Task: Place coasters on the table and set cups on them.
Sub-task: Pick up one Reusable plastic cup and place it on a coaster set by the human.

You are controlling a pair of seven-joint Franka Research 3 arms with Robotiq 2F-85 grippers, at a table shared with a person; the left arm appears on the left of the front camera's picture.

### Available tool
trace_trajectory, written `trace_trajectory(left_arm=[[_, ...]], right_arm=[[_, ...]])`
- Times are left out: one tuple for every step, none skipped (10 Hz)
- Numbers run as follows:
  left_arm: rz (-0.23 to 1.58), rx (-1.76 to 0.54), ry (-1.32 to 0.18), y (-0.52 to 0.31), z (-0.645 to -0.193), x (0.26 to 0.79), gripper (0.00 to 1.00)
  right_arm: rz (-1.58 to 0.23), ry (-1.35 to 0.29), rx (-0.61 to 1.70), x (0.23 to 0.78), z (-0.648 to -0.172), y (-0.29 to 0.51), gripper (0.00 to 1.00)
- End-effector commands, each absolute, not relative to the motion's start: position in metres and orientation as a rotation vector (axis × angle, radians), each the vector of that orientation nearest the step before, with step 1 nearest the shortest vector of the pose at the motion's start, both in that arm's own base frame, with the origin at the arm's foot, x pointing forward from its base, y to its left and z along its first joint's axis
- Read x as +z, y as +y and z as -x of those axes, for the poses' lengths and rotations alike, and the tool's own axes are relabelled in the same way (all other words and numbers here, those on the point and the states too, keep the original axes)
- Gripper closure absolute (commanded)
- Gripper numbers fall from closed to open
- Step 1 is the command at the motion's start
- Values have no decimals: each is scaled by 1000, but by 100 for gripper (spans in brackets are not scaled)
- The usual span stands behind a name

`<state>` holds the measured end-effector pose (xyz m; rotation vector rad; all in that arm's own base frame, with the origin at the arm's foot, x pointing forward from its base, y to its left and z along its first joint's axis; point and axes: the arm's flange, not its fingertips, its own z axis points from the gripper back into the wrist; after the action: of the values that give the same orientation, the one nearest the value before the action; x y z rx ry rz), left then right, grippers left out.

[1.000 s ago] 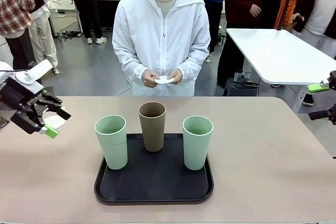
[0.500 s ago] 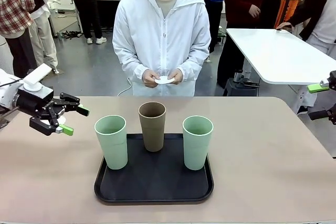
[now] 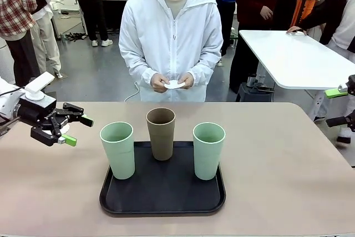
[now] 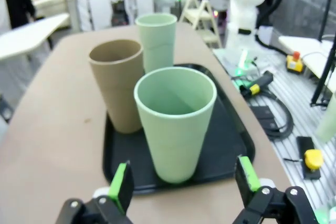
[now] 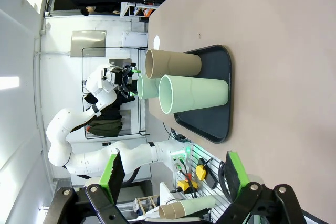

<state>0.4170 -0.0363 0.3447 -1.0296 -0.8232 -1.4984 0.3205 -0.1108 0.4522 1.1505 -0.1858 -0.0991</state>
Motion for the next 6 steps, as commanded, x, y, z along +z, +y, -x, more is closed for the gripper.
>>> trace_trajectory(left_arm=[[1034,-1502,-825,-38,-417,345,0],[1034,-1502,-825,-38,-417,345,0],[1034,-1502,-825,-38,-417,345,0],[1034,-1502,-825,-38,-417,345,0],[1032,-1505,-819,-39,-417,345,0],[1068,-1507,-830,-40,-421,332,0]], right_arm=[[-1159,-188,-92,453,-320,-110,0],[-1159,-188,-92,453,-320,-110,0],[-1159,-188,-92,453,-320,-110,0],[-1159,-188,-92,453,-320,-110,0],[-1159,-188,-92,453,-320,-110,0],[-1159,-188,-92,453,-320,-110,0]])
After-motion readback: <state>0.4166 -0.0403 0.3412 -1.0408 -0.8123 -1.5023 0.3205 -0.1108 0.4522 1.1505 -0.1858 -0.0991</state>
